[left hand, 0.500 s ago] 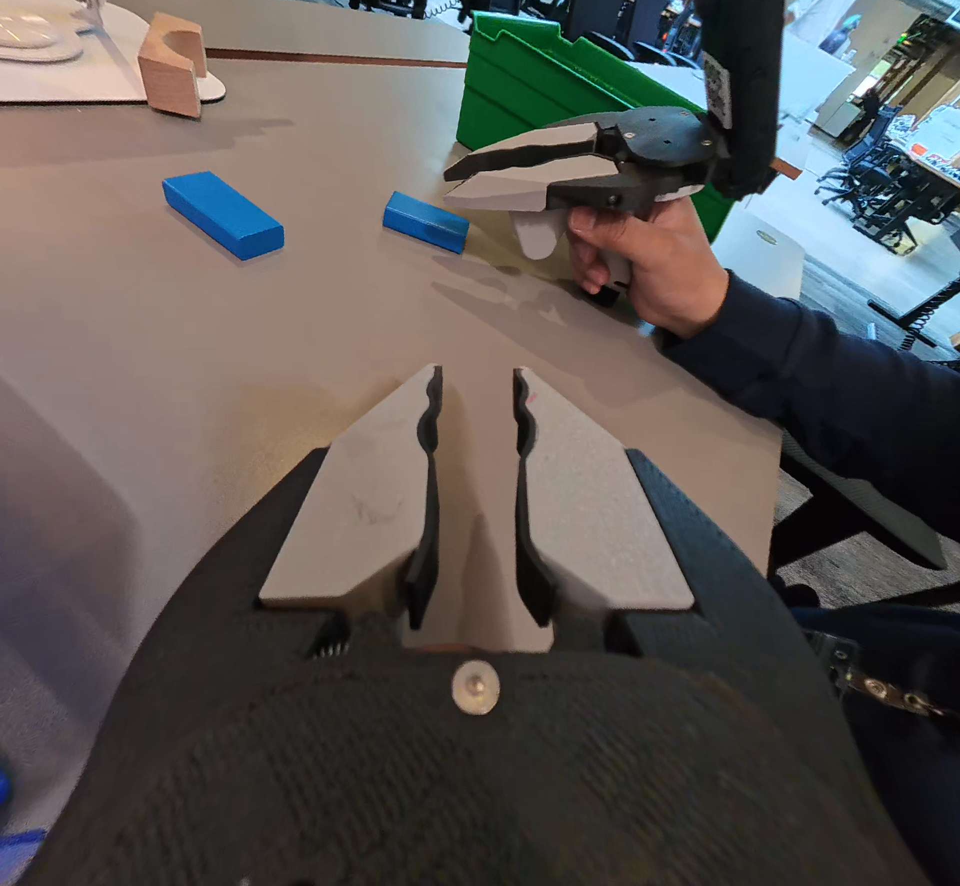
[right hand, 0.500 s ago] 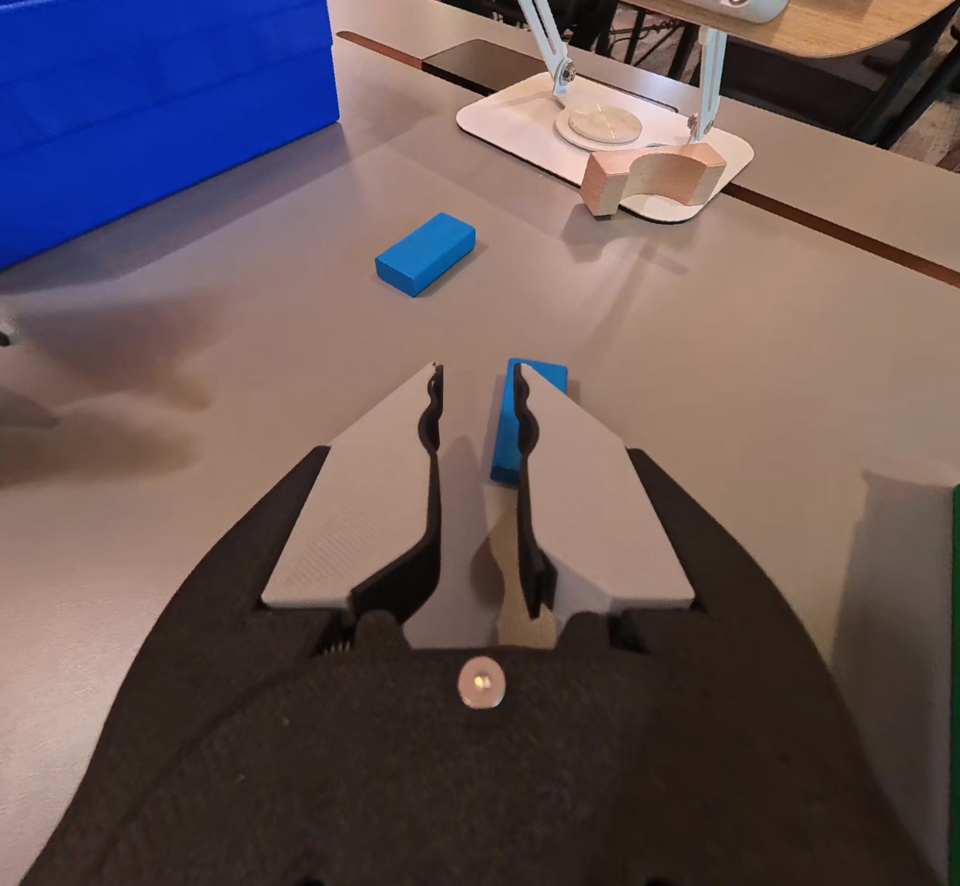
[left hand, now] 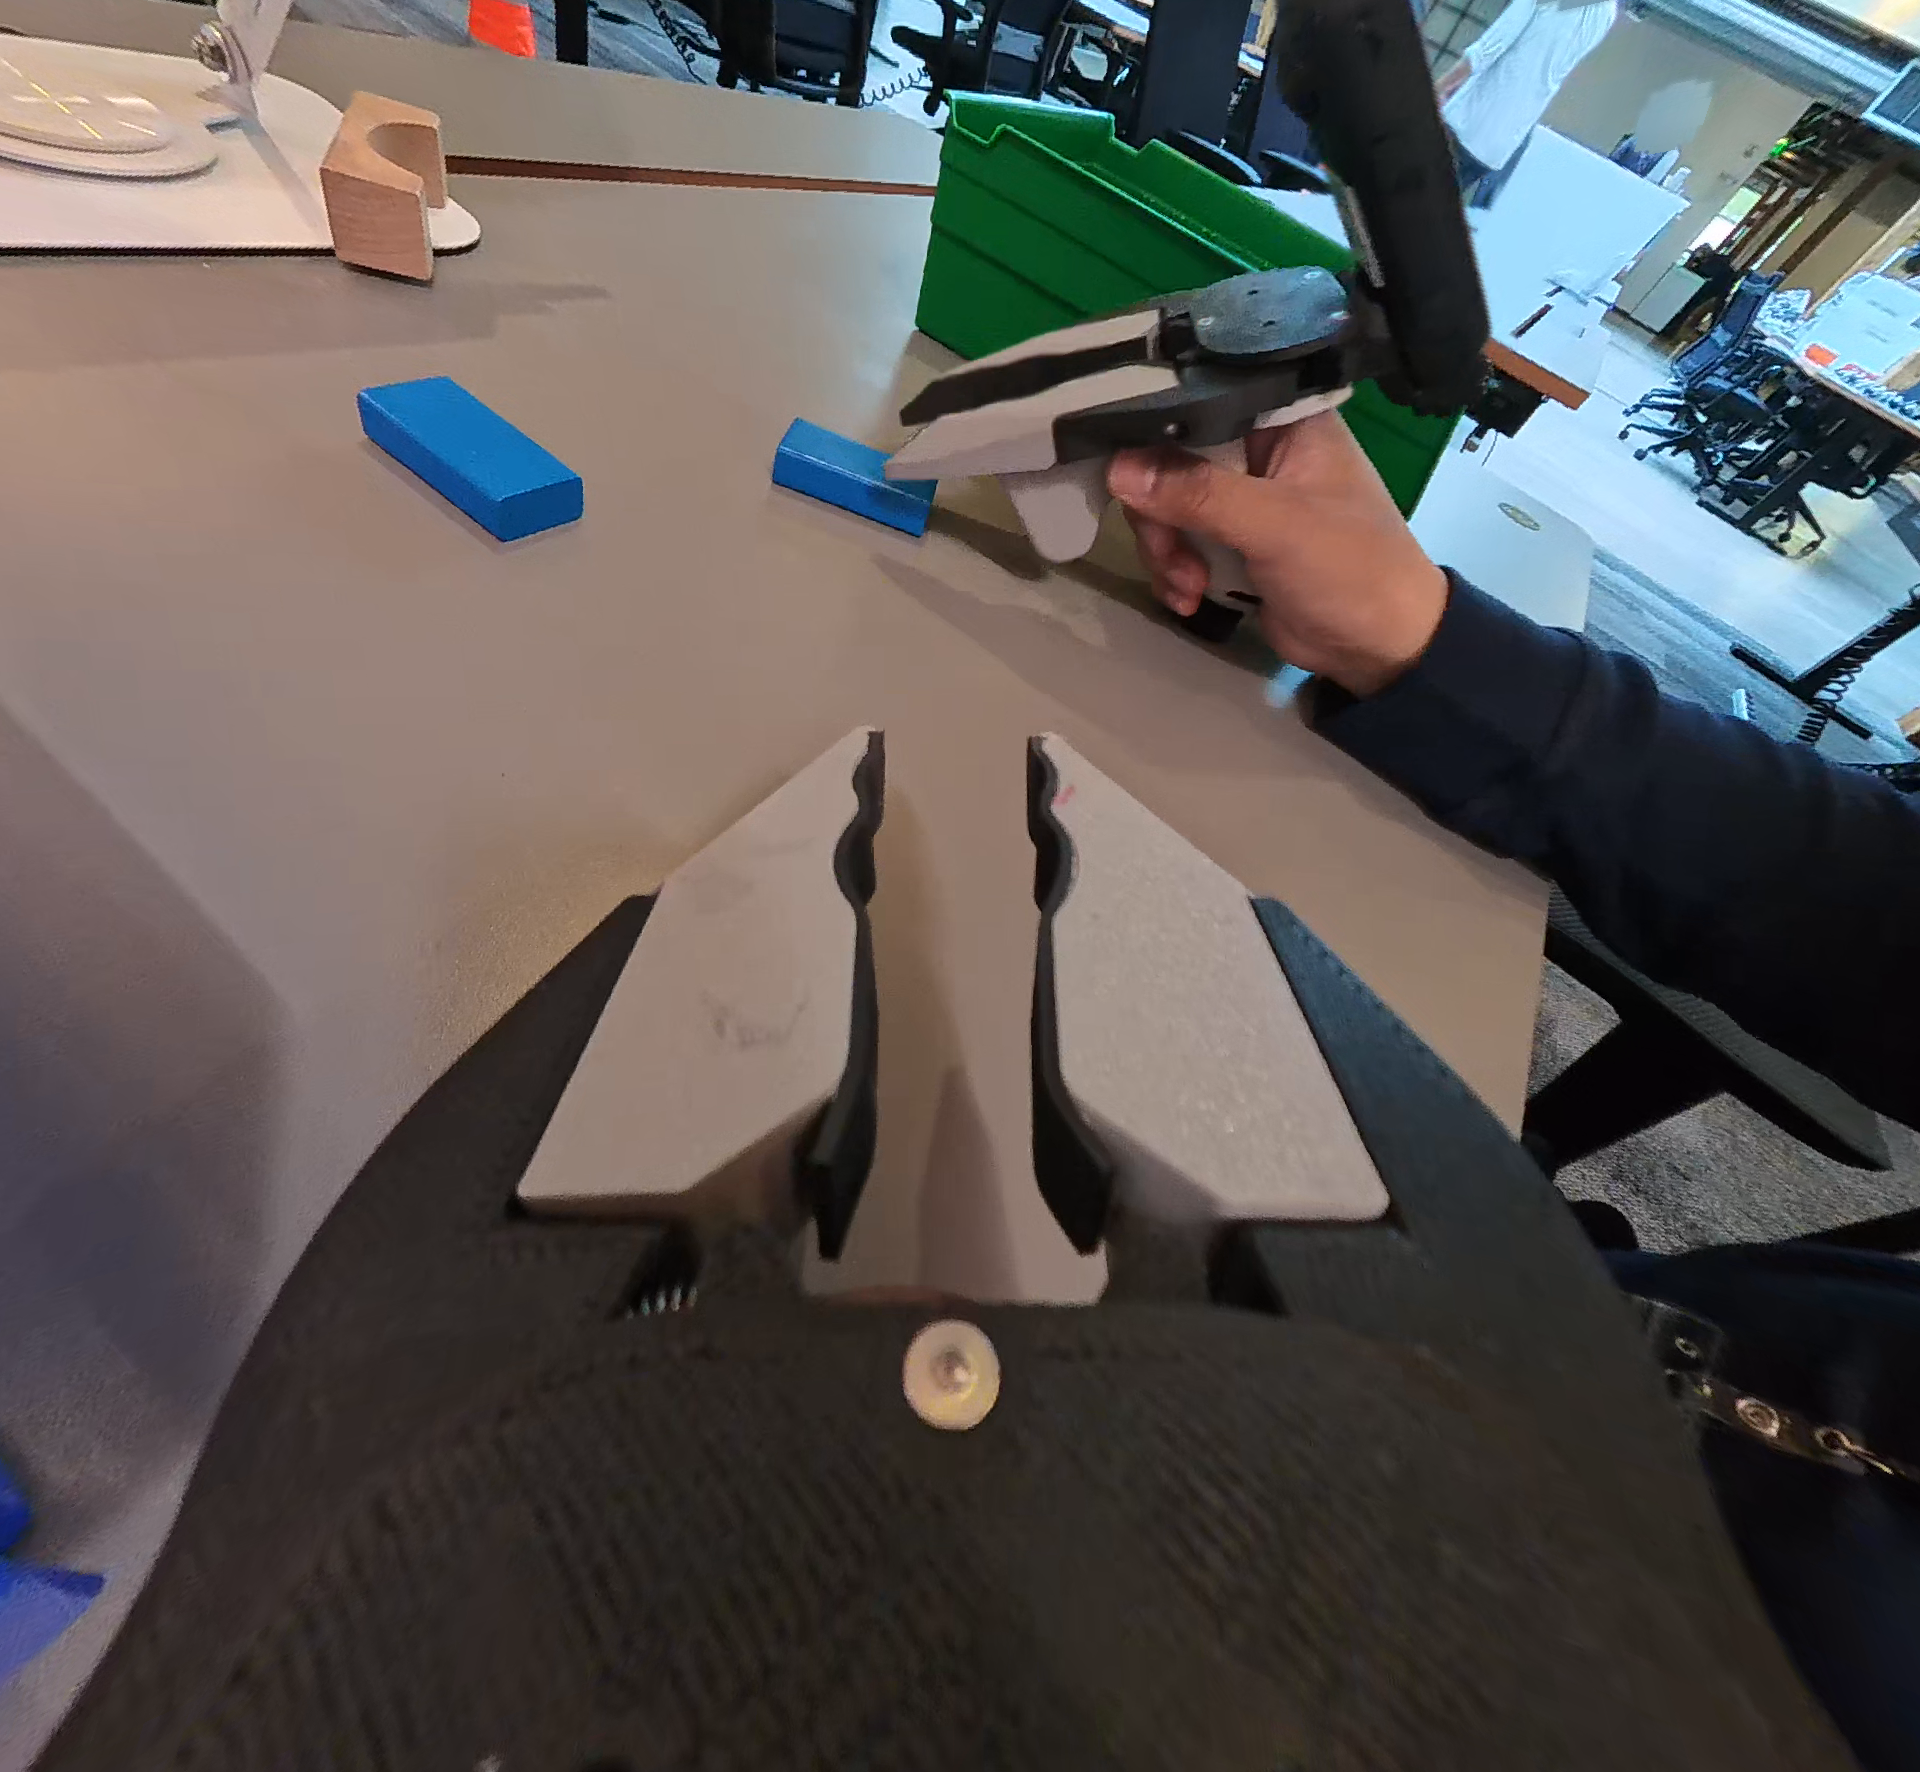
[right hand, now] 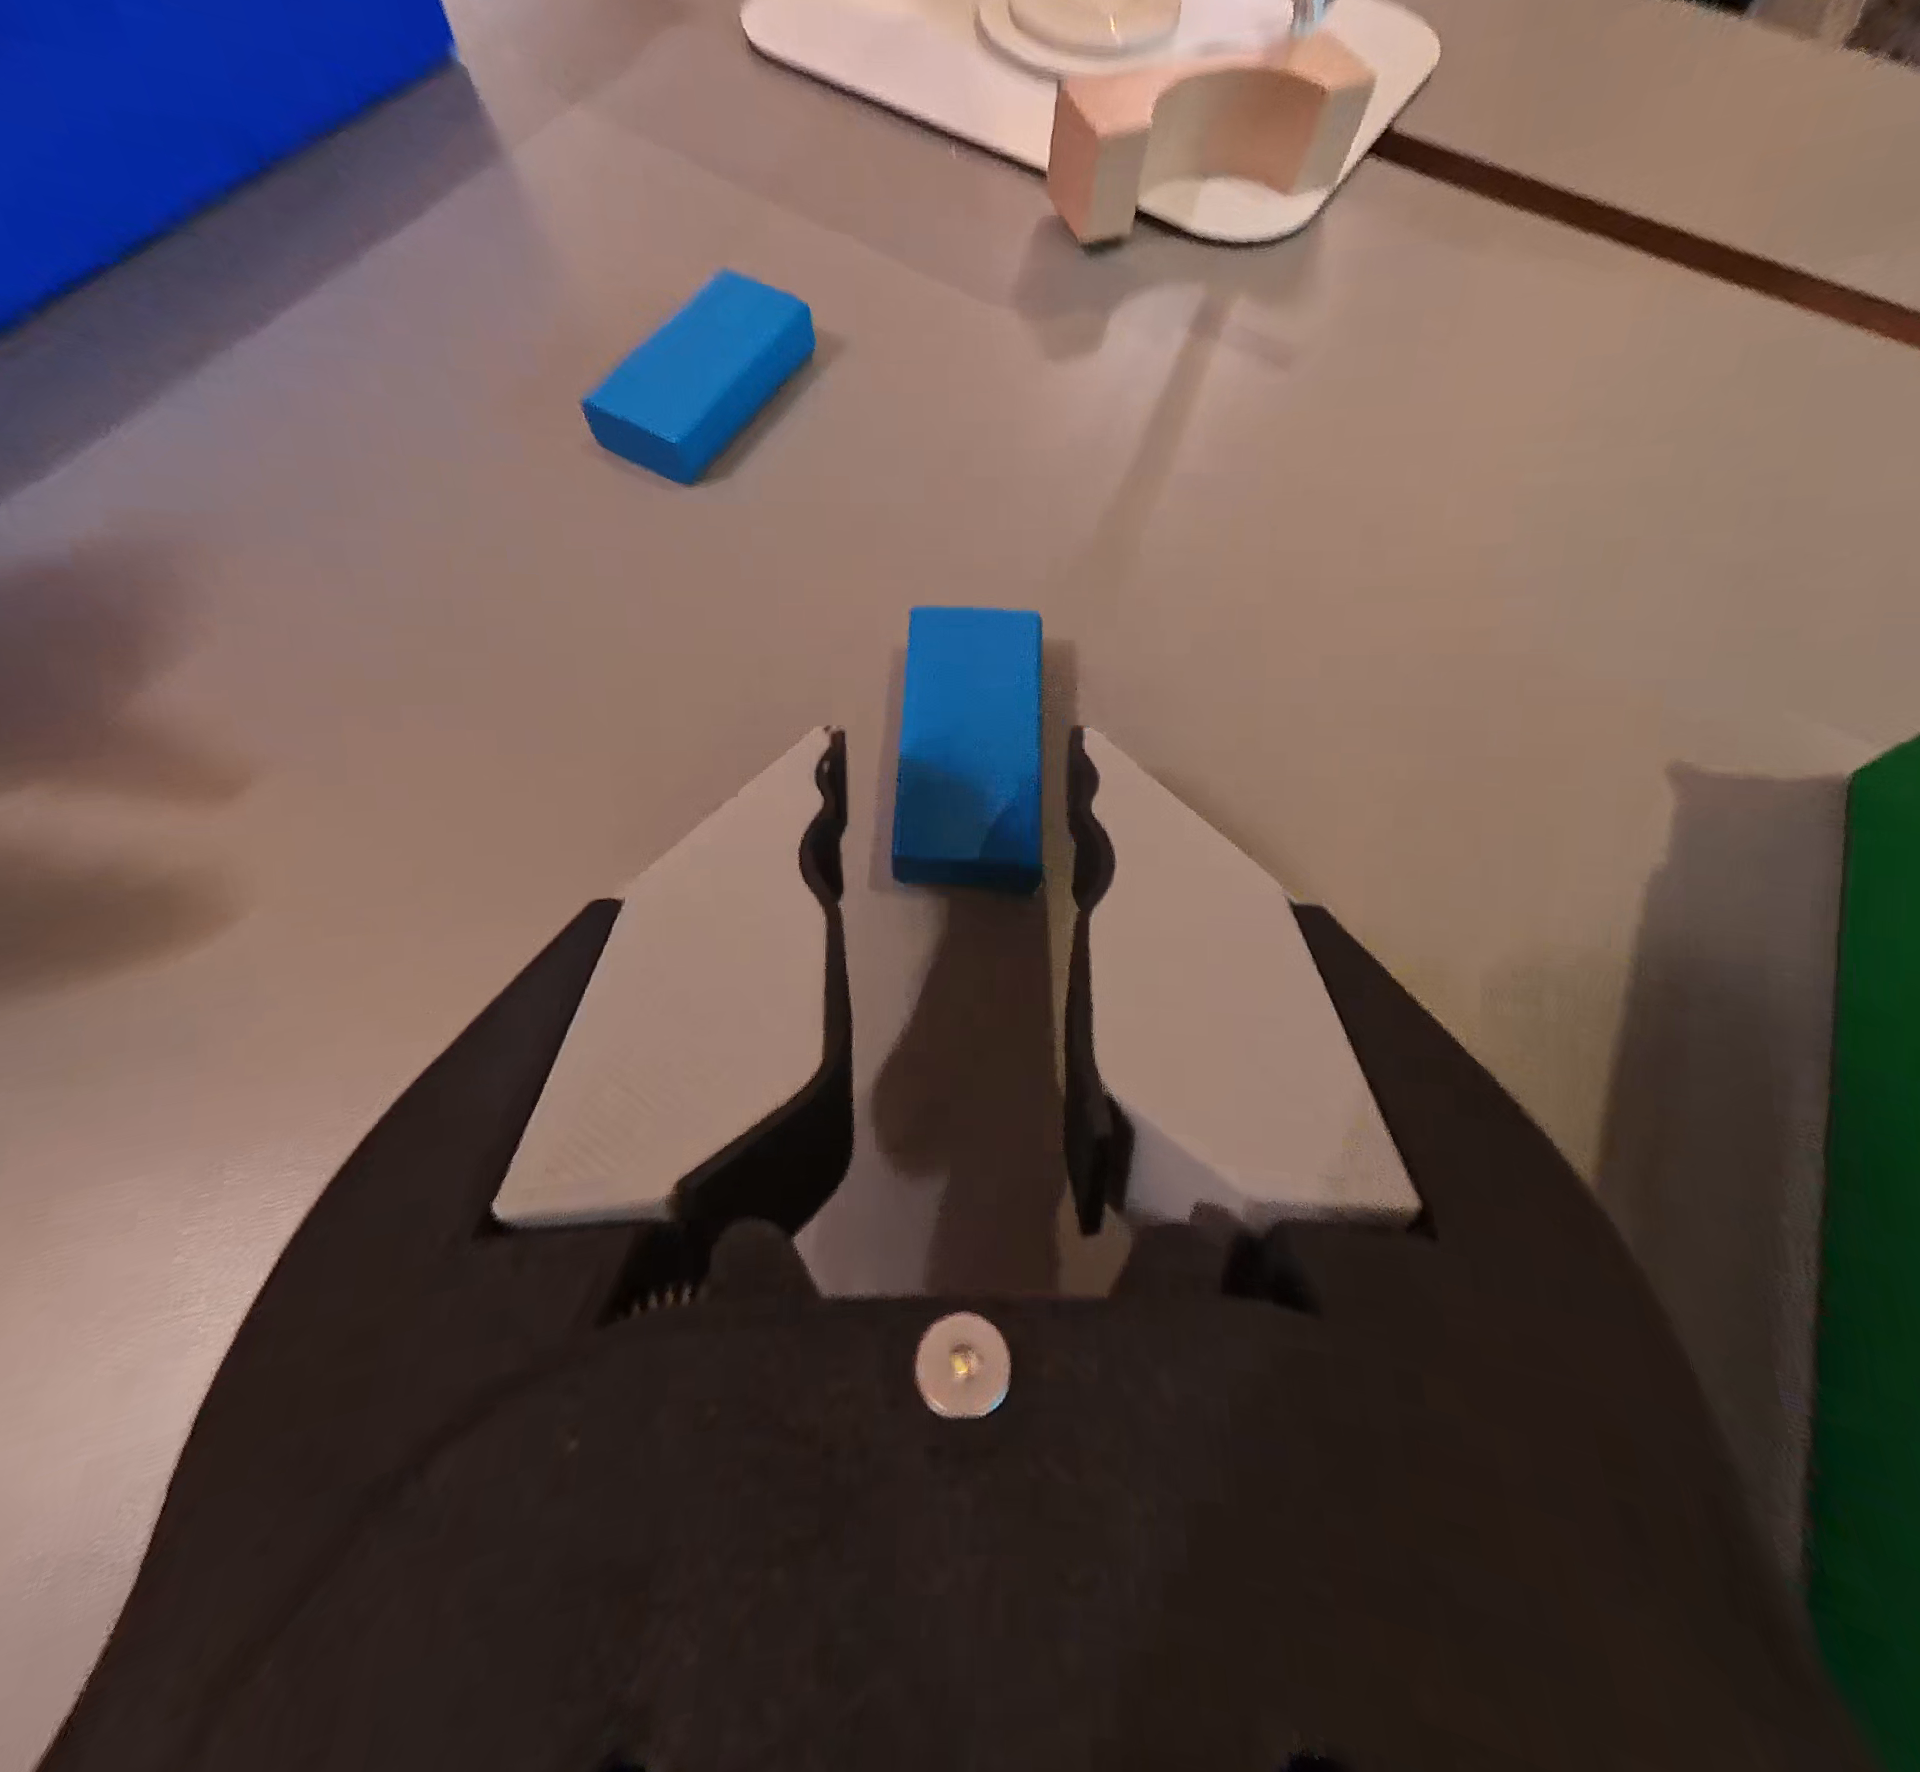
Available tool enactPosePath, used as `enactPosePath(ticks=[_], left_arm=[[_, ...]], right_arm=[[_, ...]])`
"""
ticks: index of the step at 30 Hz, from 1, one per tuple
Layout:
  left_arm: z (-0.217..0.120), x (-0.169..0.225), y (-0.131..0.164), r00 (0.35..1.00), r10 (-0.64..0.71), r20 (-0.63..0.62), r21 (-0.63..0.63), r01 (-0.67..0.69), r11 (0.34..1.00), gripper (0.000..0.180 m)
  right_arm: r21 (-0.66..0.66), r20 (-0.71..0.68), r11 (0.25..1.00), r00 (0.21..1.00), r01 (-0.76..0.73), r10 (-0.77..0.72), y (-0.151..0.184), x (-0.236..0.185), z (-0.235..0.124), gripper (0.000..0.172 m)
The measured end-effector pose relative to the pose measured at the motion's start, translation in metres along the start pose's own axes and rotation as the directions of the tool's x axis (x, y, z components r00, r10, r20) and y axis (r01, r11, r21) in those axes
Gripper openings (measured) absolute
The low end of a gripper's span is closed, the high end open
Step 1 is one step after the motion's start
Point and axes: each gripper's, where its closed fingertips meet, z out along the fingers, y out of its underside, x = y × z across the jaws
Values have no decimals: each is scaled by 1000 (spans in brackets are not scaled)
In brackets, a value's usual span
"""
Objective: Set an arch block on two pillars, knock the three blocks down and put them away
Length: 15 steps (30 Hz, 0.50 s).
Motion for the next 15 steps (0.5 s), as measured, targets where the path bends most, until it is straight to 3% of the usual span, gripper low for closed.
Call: enactPosePath(ticks=[4,7,9,15], left_arm=[[1,-1,1,1000,-16,-9,-9,16,1000,25],[2,-1,2,1000,-28,-13,-19,28,999,25],[3,-1,3,1000,-29,-12,-25,28,999,25],[4,0,5,1000,-22,-17,-41,21,999,25]], right_arm=[[-155,16,988,1000,-5,8,19,-1,15,52],[-148,9,989,1000,-7,9,17,2,17,29],[-147,41,989,999,12,-6,17,-2,17,29],[34,-35,994,994,107,-106,-13,-2,-6,29]])
